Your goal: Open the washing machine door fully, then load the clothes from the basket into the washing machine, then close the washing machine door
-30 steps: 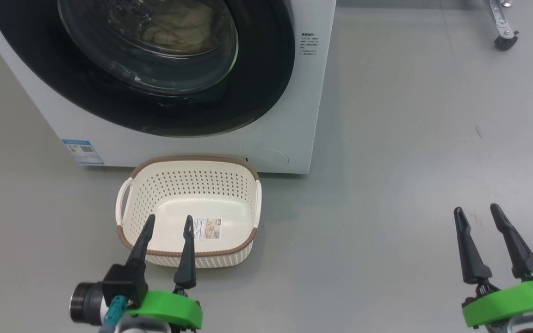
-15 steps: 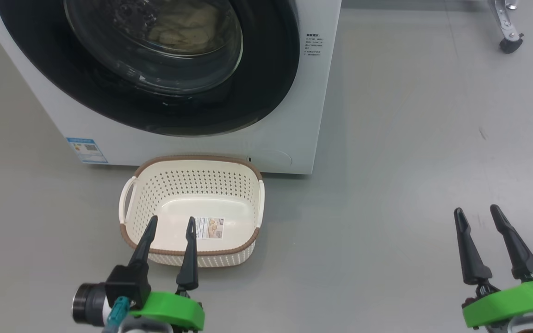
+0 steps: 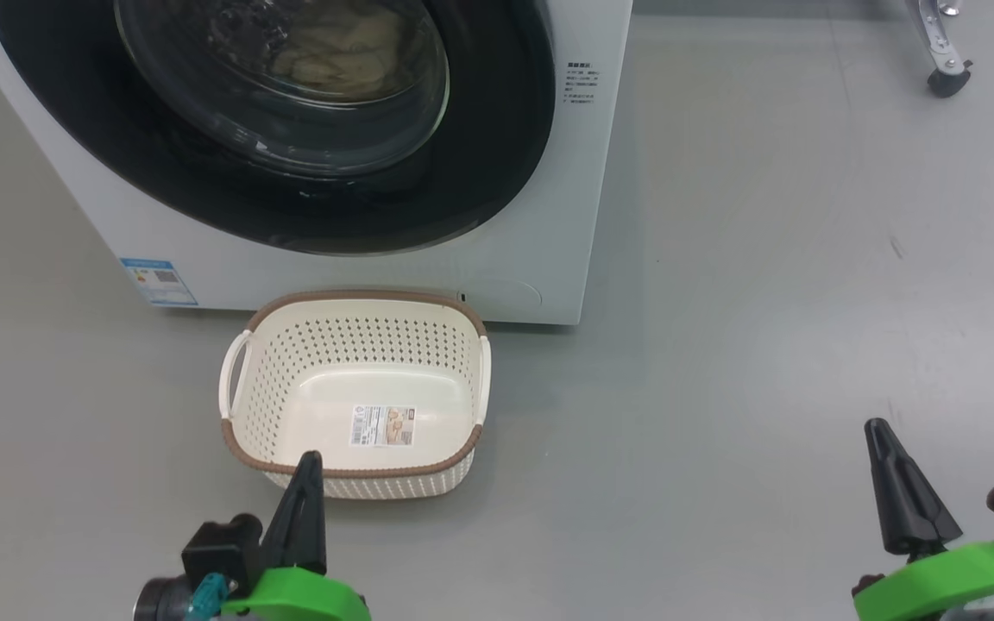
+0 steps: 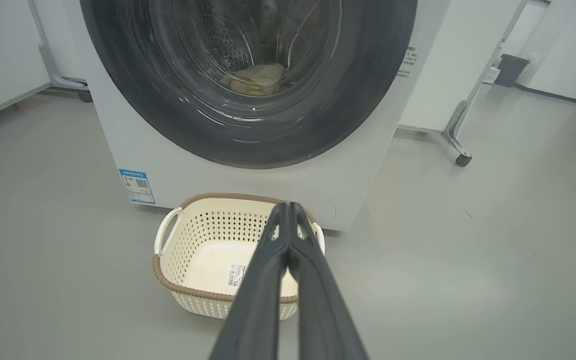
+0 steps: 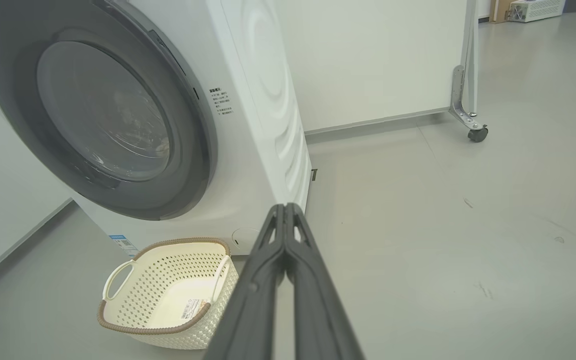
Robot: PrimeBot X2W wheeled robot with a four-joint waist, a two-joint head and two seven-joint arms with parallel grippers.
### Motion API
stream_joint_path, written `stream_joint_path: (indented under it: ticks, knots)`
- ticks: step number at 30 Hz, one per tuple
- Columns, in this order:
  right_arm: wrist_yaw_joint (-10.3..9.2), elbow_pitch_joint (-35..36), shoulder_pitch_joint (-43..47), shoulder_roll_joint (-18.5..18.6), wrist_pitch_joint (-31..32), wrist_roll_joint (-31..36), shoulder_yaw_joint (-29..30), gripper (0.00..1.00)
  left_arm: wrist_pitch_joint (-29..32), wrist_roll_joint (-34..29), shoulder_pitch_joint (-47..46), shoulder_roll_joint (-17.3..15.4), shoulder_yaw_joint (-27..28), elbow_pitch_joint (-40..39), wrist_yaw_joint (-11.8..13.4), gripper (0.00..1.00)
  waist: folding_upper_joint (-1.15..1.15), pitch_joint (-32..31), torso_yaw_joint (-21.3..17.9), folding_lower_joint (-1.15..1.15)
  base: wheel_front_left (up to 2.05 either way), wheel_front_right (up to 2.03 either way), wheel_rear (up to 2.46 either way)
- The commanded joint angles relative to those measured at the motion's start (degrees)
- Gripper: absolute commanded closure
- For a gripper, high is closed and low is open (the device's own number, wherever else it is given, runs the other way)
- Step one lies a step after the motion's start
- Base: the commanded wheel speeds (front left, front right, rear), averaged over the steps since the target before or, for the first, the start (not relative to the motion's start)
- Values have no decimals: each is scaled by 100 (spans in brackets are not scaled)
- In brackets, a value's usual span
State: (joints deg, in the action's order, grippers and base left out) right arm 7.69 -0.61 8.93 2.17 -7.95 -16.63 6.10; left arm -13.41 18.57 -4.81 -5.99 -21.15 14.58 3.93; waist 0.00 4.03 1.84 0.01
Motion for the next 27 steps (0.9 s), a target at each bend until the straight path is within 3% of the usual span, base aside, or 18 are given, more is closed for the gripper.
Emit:
stream_joint_path:
  ticks: [1, 27]
  knots:
    - [-1, 140, -180, 53, 18, -204, 6, 100, 51, 179, -219, -14, 123, -186, -43, 100, 0, -7, -3, 0, 0, 0, 0]
    - [-6, -195, -479, 135, 252, -1944, -93, 100, 419, 1863, -208, -4, 630, -134, -295, 100, 0, -92, -43, 0, 0, 0, 0]
